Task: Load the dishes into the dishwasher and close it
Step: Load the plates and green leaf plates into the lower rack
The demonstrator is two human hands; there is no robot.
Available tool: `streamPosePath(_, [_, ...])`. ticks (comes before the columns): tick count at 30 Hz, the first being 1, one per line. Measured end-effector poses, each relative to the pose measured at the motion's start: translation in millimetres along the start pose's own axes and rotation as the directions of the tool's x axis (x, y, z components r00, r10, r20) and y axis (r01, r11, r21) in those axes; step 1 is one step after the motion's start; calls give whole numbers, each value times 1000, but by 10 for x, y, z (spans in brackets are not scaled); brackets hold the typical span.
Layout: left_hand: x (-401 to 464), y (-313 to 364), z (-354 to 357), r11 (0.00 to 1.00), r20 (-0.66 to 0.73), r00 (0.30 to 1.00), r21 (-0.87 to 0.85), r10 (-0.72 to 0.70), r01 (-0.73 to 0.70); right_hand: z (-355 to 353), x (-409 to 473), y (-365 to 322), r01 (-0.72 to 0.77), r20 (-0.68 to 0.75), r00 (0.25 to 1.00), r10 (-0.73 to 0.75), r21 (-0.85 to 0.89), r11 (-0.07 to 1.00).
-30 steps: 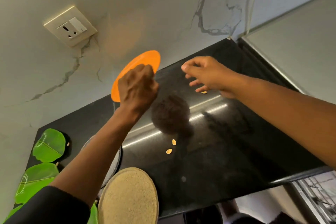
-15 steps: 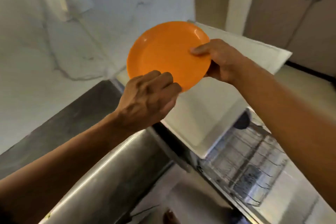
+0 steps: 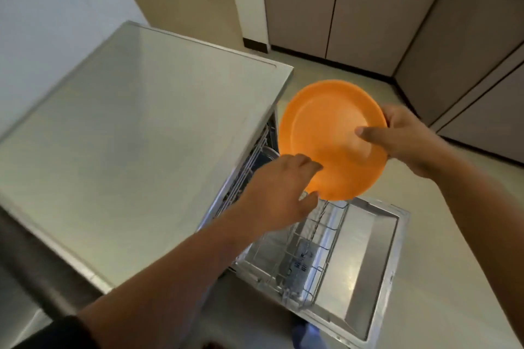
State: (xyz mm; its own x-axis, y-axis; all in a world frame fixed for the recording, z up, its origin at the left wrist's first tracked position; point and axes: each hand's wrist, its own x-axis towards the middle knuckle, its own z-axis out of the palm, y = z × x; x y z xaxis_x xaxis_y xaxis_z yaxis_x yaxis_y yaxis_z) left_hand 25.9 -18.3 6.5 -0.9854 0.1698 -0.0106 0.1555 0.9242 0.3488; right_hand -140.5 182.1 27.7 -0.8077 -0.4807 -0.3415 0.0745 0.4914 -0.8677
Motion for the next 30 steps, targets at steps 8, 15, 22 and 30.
streamPosePath(8, [324,-846,1908,923,348,875,-61,-338,381,767,795,1631,10,-26,1000,-18,-295,956])
streamPosePath(15, [-31,-1664,3139,780,485,663,69,-570,621,1941,1531,2525,170,90,985,-144,-467,868])
streamPosePath(22, [-175,-2007,3974,663,565,491,140,-663,735,2775,2198,2954,254,106,967,-233,-527,811])
streamPosePath(30, [-10,-2472,4344,648,552,503,92,-665,756,3238,2756,3126,323,76,940,-333,-519,792])
